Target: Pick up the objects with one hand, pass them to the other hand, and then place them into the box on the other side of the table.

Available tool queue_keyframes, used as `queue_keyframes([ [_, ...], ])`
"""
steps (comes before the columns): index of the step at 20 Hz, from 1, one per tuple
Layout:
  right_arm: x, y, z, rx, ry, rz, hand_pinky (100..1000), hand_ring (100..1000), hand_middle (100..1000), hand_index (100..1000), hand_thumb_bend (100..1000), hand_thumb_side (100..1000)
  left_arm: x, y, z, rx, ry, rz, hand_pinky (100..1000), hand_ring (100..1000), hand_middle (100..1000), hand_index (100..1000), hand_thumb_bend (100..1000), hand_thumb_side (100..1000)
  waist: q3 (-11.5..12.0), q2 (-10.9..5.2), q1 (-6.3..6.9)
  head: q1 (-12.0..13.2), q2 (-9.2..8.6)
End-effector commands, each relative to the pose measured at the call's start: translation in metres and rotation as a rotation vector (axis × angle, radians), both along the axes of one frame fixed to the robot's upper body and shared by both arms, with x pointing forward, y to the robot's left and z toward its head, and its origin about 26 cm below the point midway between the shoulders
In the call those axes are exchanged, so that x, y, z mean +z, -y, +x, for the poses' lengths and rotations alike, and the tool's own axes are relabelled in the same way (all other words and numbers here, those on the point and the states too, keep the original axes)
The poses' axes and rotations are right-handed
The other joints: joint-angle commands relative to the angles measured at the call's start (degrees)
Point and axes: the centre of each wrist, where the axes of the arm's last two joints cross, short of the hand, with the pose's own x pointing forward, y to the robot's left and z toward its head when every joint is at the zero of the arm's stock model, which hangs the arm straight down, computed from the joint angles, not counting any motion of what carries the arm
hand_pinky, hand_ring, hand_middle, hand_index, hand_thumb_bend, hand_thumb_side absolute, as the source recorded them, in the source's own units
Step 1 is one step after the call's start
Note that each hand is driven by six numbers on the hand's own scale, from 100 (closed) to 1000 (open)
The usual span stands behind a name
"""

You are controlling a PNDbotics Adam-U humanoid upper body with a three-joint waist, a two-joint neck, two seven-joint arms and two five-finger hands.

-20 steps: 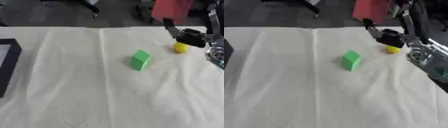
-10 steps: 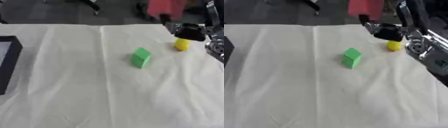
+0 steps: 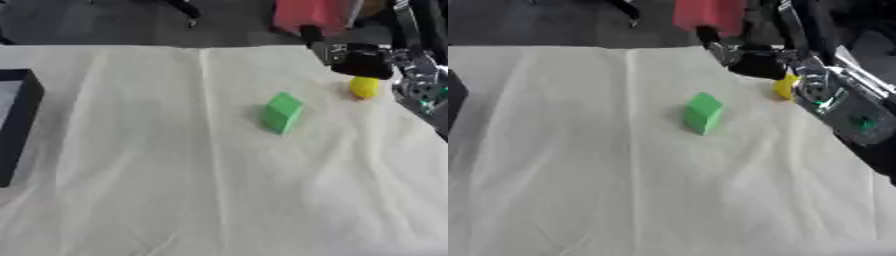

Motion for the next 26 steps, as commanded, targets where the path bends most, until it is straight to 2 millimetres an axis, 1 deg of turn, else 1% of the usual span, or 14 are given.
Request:
queue_keyframes([
  [1, 0.007, -0.005, -0.001, 0.007, 0.027, -0.023, 759, 404, 539, 486, 100, 100, 0.01, -0.003, -0.001, -0.007, 0.024, 0.036, 838, 356, 710, 813, 804, 572, 0.0, -0.94, 0.12, 0.2, 0.07],
  [6, 0.004, -0.012, 0.002, 0.015, 0.033, -0.023, 759, 405, 540, 486, 100, 100, 0.008, -0.002, -0.001, -0.013, 0.02, 0.039, 838, 355, 710, 812, 805, 572, 0.0, -0.91, 0.02, 0.2, 0.21],
  [7, 0.004, -0.013, 0.002, 0.016, 0.034, -0.023, 758, 404, 539, 485, 191, 100, 0.008, -0.002, -0.001, -0.014, 0.019, 0.04, 838, 355, 710, 812, 805, 572, 0.0, -0.89, 0.01, 0.2, 0.2],
  [8, 0.003, -0.015, 0.002, 0.018, 0.032, -0.02, 758, 404, 540, 485, 100, 100, 0.008, -0.002, -0.002, -0.015, 0.018, 0.04, 838, 354, 710, 812, 805, 572, 0.1, -0.88, 0.01, 0.3, 0.19],
  [19, -0.006, -0.034, 0.006, 0.052, 0.013, -0.032, 757, 402, 540, 485, 100, 100, 0.007, 0.001, -0.001, -0.037, 0.001, 0.055, 838, 352, 710, 812, 809, 571, 0.6, -0.72, -0.02, 0.2, 0.51],
  [26, -0.018, -0.05, 0.007, 0.078, -0.015, -0.051, 753, 396, 537, 482, 100, 100, 0.007, 0.003, -0.001, -0.048, -0.01, 0.058, 838, 350, 710, 811, 811, 570, 1.0, -0.67, -0.14, 0.0, 0.56],
])
